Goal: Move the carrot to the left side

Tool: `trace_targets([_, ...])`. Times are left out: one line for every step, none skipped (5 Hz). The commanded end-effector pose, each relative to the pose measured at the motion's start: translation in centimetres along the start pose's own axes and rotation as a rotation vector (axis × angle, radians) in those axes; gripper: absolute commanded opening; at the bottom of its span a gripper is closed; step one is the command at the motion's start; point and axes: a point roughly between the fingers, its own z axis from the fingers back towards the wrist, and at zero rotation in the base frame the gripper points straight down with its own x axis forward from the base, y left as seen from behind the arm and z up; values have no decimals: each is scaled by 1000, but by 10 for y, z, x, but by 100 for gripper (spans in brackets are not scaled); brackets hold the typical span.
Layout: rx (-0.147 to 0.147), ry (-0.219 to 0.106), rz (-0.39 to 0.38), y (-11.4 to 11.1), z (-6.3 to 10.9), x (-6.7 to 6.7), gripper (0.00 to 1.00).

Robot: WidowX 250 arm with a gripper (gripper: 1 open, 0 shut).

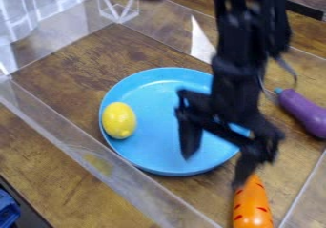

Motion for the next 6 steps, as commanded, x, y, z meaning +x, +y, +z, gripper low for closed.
trace_targets([-43,-88,-15,-14,13,4,100])
trace_targets([-56,-114,-31,-17,12,7,100])
trace_targets([-64,-137,-39,-20,12,11,100])
trace_targets([-74,-151,-44,-23,11,14,100])
trace_targets([-87,-165,-39,-25,11,17,100])
trace_targets([-97,-171,-32,-26,11,19,100])
